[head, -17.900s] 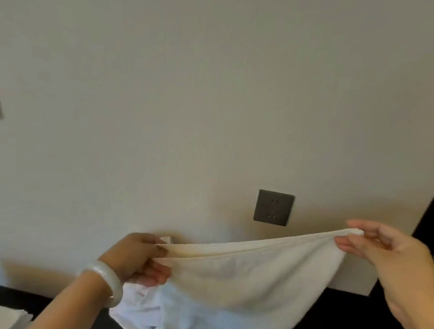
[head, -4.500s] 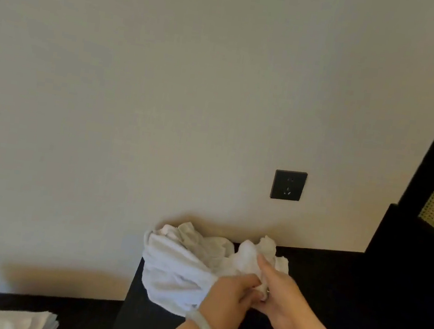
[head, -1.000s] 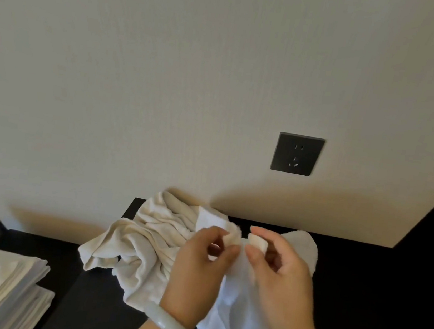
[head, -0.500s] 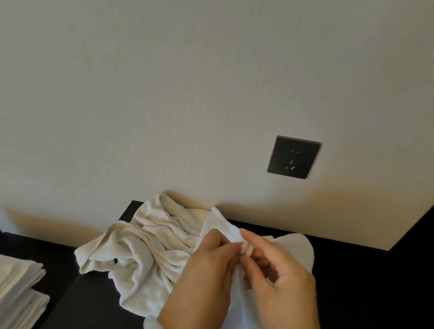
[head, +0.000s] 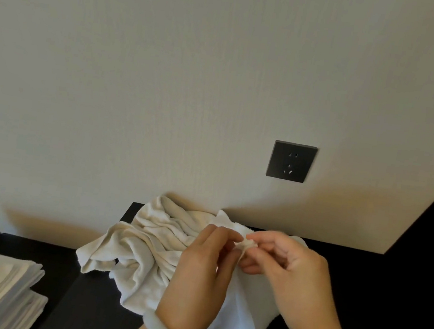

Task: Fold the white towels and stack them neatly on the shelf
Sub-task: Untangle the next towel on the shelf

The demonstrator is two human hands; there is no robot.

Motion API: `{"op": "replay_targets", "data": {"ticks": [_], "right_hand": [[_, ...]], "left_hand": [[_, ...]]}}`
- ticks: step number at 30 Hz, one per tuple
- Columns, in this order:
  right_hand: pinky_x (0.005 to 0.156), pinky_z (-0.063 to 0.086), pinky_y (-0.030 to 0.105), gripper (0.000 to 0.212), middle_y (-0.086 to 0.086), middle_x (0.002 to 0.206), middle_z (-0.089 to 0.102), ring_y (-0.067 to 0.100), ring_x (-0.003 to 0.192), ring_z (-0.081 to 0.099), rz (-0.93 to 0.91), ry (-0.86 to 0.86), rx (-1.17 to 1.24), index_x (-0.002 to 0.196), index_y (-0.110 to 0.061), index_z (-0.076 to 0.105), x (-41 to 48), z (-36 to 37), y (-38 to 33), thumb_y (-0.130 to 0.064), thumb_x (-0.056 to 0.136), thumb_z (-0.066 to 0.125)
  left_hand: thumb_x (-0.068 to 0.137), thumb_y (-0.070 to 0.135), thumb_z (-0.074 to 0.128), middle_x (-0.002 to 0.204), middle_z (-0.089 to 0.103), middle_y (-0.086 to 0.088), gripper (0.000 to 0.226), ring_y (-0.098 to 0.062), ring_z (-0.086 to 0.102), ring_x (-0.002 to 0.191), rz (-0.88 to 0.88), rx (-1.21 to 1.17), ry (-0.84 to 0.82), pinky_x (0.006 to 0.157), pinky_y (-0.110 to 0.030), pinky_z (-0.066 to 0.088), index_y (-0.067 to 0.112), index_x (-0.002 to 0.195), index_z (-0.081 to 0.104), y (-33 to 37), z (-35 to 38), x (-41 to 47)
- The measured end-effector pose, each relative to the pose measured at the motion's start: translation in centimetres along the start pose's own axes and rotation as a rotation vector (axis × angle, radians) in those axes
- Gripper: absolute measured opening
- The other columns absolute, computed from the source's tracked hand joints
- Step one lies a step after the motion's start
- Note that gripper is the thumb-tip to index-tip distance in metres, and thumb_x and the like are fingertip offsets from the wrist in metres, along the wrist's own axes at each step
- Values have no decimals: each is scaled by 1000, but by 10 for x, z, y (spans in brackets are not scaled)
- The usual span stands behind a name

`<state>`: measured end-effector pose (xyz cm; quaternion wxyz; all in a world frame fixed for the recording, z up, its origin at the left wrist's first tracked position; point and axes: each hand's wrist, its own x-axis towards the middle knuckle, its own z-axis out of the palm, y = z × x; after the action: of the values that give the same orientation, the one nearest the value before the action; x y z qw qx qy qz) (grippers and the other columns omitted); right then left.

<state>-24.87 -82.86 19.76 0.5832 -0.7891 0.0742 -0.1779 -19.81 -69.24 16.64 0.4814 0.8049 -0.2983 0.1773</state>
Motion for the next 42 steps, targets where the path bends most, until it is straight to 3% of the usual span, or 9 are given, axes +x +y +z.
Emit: {"op": "replay_targets", "data": {"ticks": [6,10,14,18,21,23,29,38,42], "right_hand": [[74,59,28,13,1,78,75,18,70,74,-142,232,101,91,-18,71,4,-34,-52,-6,88,67],[75,60,27,10,3,82,76,21,74,74,-232,413,194,92,-15,69,6,-81,-80,-5,90,66],[73,60,26,9,1,76,75,23,73,74,-281,469,227,92,-13,65,5,-122,-91,-14,83,69],[69,60,25,35,4,75,75,29,76,73,-225,453,233,91,-15,65,-7,-142,-92,-39,68,77],[61,60,24,93,9,76,74,23,66,73,-151,437,240,92,-12,66,-16,-159,-89,-75,25,84],[56,59,23,104,12,75,74,21,62,72,-124,449,240,92,-12,66,-21,-170,-86,-78,15,83],[42,47,27,4,17,66,69,18,47,57,22,341,72,93,-1,66,-35,-181,-94,-1,89,63],[49,55,30,17,25,79,71,23,56,65,144,289,139,99,6,66,-29,-170,-81,-3,84,69],[62,62,29,38,21,89,74,25,72,74,51,356,265,100,-5,65,-8,-171,-100,-21,71,83]], "left_hand": [[86,7,61,68,41,16,46,0,44,62,-173,230,-123,61,-9,34,39,68,34,-14,-4,-13],[93,15,53,73,56,8,24,-2,50,66,-444,331,-205,58,-13,38,31,76,51,-21,-40,-17],[97,11,53,59,66,-13,14,-18,59,47,-716,-135,-95,47,-27,50,10,90,65,-11,-89,2],[93,-2,55,64,61,-14,14,-18,55,48,-801,-746,-11,46,-24,51,-1,96,69,24,-126,38],[88,-3,60,66,59,-11,12,-15,53,50,-697,-714,-31,48,-21,50,-4,91,71,50,-152,63],[86,-2,63,65,57,-10,11,-15,50,51,-603,-626,-61,47,-21,48,-4,90,73,68,-171,76],[87,5,68,59,56,-11,16,-15,47,45,-554,-277,-220,43,-22,44,-2,73,70,86,-196,89],[85,-8,64,68,63,-18,7,-16,61,47,-772,-542,-171,45,-22,55,-5,80,68,66,-190,89],[87,-11,59,71,64,-18,9,-18,67,51,-668,-688,-21,50,-23,57,-6,82,64,85,-191,114]]}}
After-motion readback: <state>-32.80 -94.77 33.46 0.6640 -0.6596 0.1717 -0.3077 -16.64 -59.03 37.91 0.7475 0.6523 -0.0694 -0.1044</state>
